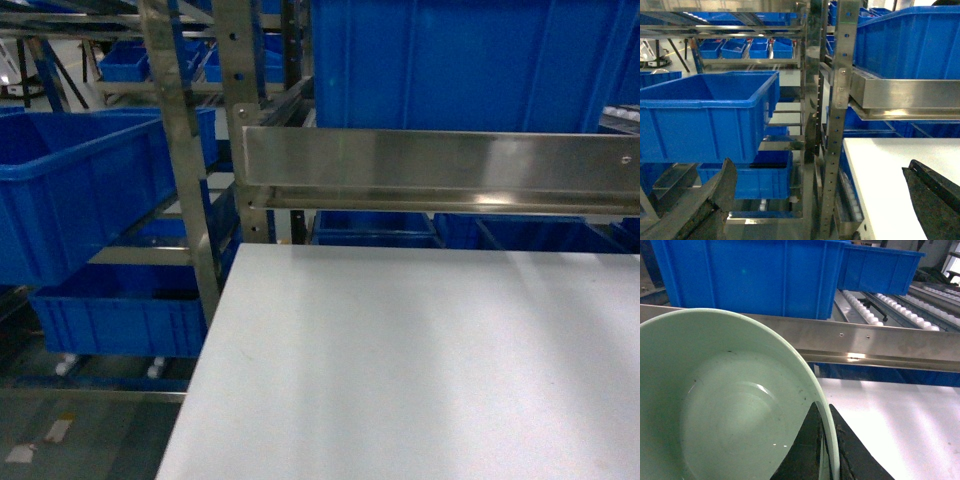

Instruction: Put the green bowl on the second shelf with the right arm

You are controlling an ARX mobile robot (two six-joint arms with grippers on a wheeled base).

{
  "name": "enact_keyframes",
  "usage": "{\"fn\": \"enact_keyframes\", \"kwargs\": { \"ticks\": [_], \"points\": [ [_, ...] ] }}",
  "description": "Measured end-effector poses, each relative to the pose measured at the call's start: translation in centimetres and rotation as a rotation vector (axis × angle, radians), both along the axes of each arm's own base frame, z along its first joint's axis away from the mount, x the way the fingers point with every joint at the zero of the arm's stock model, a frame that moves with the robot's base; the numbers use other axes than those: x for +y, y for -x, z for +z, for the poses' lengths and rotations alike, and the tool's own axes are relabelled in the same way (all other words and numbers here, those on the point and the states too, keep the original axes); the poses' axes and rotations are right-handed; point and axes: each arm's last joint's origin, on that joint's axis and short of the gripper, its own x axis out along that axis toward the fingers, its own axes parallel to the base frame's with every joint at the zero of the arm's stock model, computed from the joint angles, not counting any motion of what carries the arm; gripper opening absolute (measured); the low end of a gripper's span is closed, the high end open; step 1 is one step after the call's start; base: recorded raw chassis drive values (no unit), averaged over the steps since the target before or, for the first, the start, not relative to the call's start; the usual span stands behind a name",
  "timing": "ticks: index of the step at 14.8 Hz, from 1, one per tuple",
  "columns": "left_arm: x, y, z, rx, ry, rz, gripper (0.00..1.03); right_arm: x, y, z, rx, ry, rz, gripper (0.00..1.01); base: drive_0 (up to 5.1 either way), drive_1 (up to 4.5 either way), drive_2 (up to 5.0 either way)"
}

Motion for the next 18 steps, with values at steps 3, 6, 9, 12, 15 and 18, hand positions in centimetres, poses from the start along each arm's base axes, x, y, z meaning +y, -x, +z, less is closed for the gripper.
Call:
{"fn": "enact_keyframes", "kwargs": {
  "ticks": [3, 6, 9, 12, 15, 18],
  "points": [
    [0.0, 0.0, 0.0, 0.0, 0.0, 0.0, 0.98, 0.01, -0.01, 0.0, 0.0, 0.0, 0.003, 0.02, -5.0, 2.44, 2.4],
    [0.0, 0.0, 0.0, 0.0, 0.0, 0.0, 0.98, 0.0, -0.01, 0.0, 0.0, 0.0, 0.002, 0.02, -4.9, 2.77, 2.2],
    [0.0, 0.0, 0.0, 0.0, 0.0, 0.0, 0.98, -0.01, -0.01, -0.03, 0.003, 0.0, 0.002, 0.02, -4.8, 3.38, 1.6],
    [0.0, 0.0, 0.0, 0.0, 0.0, 0.0, 0.98, -0.01, 0.0, 0.01, -0.001, 0.0, -0.001, 0.02, -4.8, 3.44, 1.6],
    [0.0, 0.0, -0.02, 0.002, 0.0, -0.001, 0.98, 0.0, -0.02, -0.03, 0.003, 0.0, 0.001, 0.02, -4.8, 3.38, 1.6],
    [0.0, 0.0, 0.0, 0.0, 0.0, 0.001, 0.98, 0.01, 0.0, 0.02, -0.002, 0.0, 0.002, 0.02, -4.9, 3.31, 1.5]
  ]
}}
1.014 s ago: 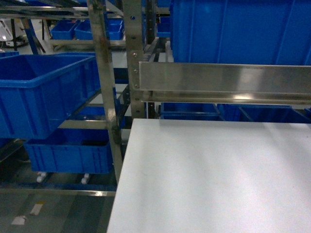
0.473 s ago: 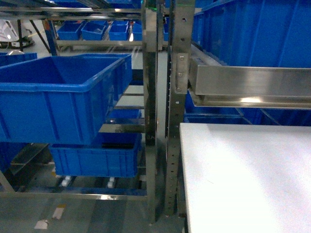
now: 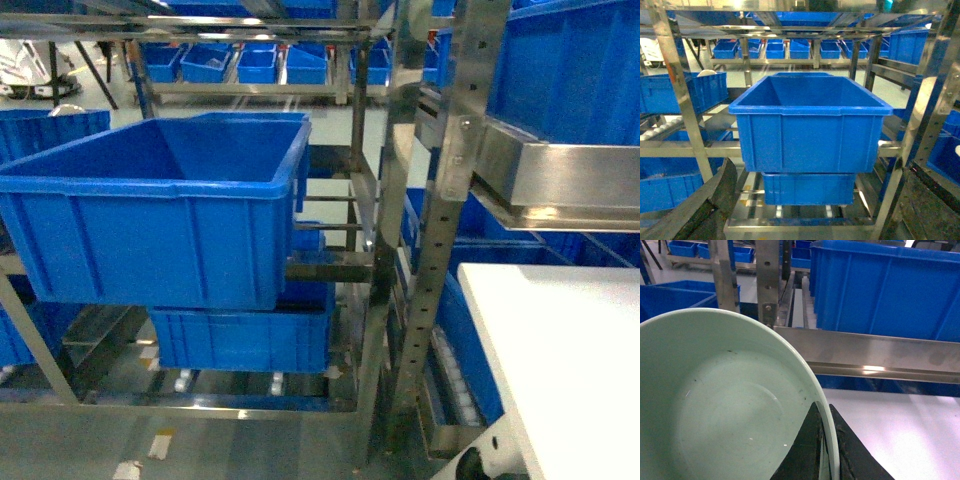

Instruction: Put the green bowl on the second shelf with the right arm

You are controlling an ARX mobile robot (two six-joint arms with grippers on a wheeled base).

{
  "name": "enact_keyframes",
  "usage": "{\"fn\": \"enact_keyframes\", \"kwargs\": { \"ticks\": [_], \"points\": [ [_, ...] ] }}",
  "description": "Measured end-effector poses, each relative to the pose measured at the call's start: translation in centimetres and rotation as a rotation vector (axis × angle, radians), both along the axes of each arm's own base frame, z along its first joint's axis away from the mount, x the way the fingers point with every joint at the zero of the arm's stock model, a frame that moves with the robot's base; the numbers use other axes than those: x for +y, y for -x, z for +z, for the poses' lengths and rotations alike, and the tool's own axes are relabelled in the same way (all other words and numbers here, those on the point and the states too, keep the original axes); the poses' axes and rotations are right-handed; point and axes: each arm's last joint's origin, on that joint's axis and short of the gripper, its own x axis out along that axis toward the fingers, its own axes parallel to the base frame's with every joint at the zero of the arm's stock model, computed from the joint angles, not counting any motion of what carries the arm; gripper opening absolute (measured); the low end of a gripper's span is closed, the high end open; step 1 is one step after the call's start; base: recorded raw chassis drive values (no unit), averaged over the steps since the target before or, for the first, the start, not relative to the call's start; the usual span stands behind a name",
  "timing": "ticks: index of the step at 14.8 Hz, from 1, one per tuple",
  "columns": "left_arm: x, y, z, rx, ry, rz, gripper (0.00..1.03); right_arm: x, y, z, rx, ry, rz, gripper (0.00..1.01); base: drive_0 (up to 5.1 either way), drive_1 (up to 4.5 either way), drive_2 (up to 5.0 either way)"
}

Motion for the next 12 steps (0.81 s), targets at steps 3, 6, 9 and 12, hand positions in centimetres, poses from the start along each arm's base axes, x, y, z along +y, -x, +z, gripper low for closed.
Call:
{"fn": "enact_keyframes", "kwargs": {
  "ticks": [3, 6, 9, 12],
  "points": [
    [0.0, 0.0, 0.0, 0.0, 0.0, 0.0, 0.98, 0.0, -0.01, -0.03, 0.003, 0.0, 0.0, 0.02, -4.8, 3.06, 1.9],
    [0.0, 0.0, -0.01, 0.001, 0.0, 0.0, 0.98, 0.0, -0.02, -0.07, 0.006, 0.001, 0.001, 0.02, -4.9, 2.38, 2.4],
    [0.0, 0.0, -0.01, 0.001, 0.0, -0.001, 0.98, 0.0, 0.0, 0.02, -0.002, 0.0, 0.001, 0.02, -4.8, 2.49, 2.5],
    [0.0, 0.0, 0.0, 0.0, 0.0, 0.0, 0.98, 0.0, 0.0, -0.02, 0.002, 0.0, 0.0, 0.02, -4.8, 2.49, 2.5]
  ]
}}
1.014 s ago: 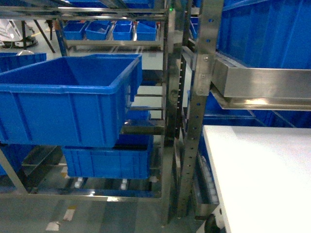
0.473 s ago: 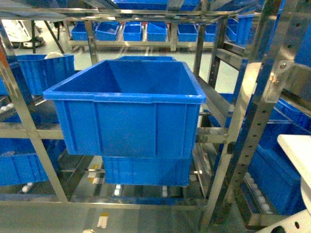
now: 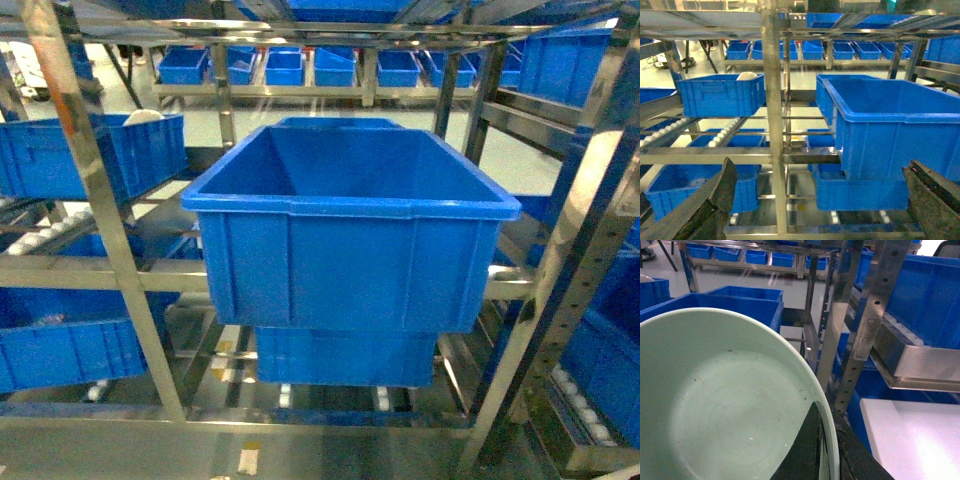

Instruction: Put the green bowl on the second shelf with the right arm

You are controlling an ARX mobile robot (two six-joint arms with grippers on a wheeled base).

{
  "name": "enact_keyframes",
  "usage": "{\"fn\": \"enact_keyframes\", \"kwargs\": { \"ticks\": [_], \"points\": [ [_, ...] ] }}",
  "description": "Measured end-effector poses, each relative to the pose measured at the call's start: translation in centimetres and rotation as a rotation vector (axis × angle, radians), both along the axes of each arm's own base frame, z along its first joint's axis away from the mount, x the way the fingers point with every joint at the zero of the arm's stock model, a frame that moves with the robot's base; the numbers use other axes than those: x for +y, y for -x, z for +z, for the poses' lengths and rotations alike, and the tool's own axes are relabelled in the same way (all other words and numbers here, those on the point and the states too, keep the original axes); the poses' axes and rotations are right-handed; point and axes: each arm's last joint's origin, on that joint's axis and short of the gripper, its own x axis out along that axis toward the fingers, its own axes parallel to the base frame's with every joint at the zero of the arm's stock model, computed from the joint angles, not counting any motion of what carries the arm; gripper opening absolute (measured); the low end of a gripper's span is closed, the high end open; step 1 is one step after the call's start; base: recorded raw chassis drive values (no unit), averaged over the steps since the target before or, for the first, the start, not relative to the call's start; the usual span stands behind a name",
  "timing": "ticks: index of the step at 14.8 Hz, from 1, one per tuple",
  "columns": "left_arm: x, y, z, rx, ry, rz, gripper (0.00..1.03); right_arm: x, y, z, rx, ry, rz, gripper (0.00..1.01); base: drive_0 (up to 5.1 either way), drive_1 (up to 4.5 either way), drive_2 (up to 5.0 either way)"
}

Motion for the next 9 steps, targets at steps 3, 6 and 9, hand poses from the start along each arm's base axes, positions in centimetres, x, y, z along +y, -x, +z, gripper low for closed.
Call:
{"fn": "enact_keyframes", "kwargs": {
  "ticks": [3, 6, 9],
  "points": [
    [0.0, 0.0, 0.0, 0.0, 0.0, 0.0, 0.98, 0.0, 0.01, 0.03, -0.003, 0.0, 0.0, 0.02, -4.9, 2.46, 2.5],
    [0.0, 0.0, 0.03, -0.003, 0.0, 0.001, 0.98, 0.0, -0.02, -0.06, 0.006, 0.0, 0.001, 0.02, -3.2, 1.98, 1.4],
    [0.01, 0.0, -0.02, 0.002, 0.0, 0.003, 0.98, -0.01, 0.0, -0.02, 0.001, 0.0, 0.0, 0.02, 0.0, 1.46, -1.4]
  ]
}}
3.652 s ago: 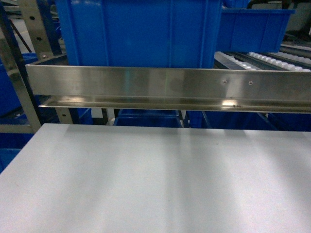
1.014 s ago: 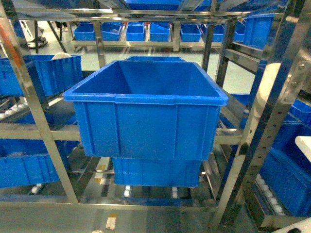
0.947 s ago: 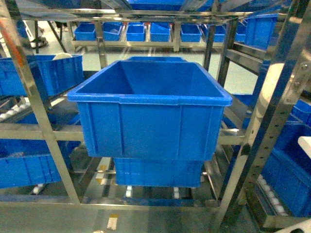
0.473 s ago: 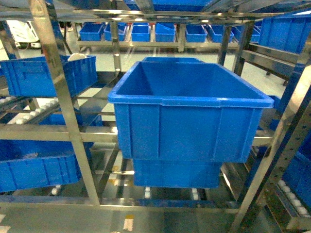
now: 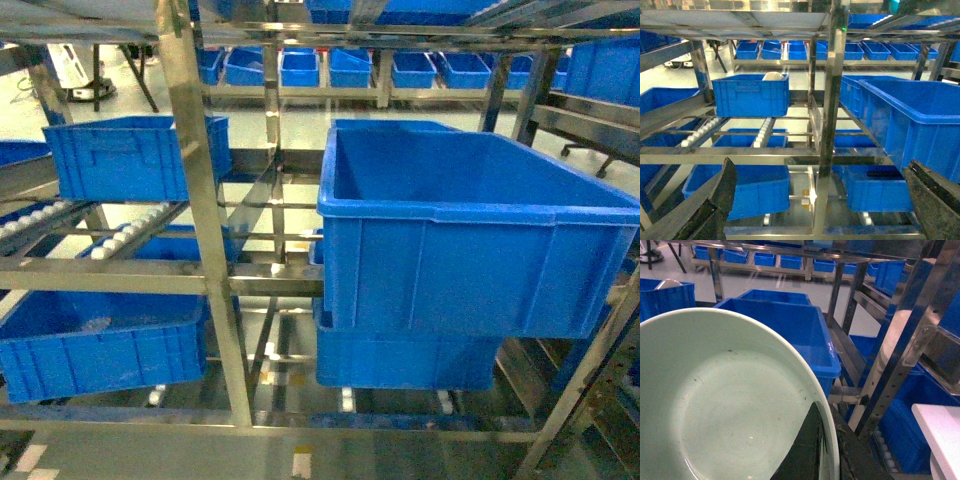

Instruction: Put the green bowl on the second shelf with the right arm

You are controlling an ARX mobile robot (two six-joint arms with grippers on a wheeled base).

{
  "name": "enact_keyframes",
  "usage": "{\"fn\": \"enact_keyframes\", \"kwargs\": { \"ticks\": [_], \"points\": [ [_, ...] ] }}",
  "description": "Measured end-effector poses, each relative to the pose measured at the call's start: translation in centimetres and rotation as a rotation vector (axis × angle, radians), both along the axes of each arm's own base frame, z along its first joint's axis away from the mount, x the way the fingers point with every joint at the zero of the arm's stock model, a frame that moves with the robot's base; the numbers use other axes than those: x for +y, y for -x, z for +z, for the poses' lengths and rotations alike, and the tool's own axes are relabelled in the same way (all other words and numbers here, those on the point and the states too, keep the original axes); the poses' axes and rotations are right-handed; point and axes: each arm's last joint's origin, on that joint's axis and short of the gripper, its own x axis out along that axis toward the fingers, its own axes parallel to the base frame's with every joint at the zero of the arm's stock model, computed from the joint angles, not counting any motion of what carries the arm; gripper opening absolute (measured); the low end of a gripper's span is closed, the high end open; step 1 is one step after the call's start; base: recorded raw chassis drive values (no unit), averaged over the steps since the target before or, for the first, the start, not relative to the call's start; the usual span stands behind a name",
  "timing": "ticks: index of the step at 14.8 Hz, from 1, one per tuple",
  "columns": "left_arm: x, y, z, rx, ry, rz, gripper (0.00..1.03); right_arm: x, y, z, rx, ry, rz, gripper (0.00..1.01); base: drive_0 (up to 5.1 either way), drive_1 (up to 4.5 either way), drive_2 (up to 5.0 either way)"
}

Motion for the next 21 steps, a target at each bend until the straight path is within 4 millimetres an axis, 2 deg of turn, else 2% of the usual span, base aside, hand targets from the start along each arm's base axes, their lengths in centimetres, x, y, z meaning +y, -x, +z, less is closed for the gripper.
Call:
{"fn": "enact_keyframes", "kwargs": {
  "ticks": [15, 21],
  "points": [
    [-0.01, 0.0, 0.01, -0.001, 0.0, -0.003, 0.98, 0.01, 0.0, -0.02, 0.001, 0.0, 0.001, 0.02, 0.0, 4.37, -4.3],
    [-0.01, 0.0, 0.0, 0.0, 0.0, -0.002, 0.98, 0.02, -0.06, -0.1, 0.007, 0.0, 0.001, 0.02, 0.0, 0.27, -0.2]
  ]
}}
